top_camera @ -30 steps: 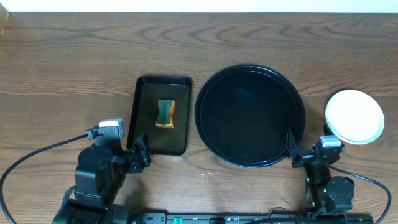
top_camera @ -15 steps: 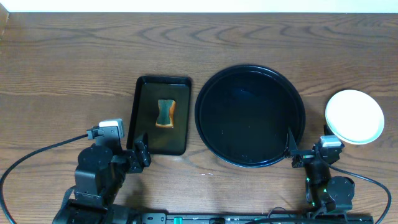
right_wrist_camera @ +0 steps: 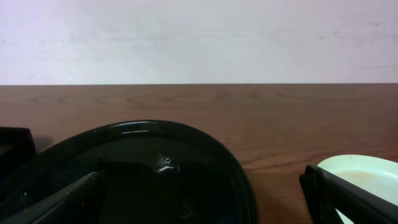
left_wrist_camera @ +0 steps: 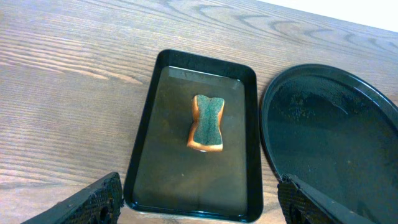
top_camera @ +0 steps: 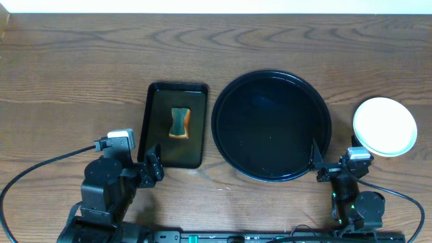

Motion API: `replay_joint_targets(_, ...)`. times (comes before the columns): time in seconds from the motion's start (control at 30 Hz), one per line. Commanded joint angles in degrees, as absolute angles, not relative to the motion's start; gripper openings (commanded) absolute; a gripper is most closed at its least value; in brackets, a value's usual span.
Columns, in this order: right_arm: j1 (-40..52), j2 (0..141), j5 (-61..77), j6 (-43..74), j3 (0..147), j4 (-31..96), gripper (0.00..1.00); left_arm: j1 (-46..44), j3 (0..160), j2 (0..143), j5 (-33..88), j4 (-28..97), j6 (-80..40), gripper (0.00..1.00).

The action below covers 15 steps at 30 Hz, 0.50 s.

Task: Clean dirty plates on tray and stack at the side

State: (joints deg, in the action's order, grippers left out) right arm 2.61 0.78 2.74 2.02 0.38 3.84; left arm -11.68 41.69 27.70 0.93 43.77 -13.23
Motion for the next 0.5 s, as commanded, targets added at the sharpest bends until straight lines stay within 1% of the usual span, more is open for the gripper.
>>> replay_joint_targets(0.0,3.0,0.5,2.1,1.2,0.3,4.1,0.99,-11.4,41.4,27.4,0.6,44.9,-12.2,0.81)
replay_joint_targets(0.13,3.0,0.5,2.1,1.2,0.3,4.1,0.99,-7.9,40.1,26.0,0.9,45.1,-12.3,0.81)
replay_joint_targets(0.27,3.0,0.5,2.1,1.2,0.3,4.1,0.99,-4.9,34.7,21.8,1.0,42.3,-13.2,0.81)
replay_joint_targets(0.47,3.0,0.5,2.1,1.2,0.3,4.1,0.99,-2.5,21.4,12.0,1.1,32.9,-15.4,0.81)
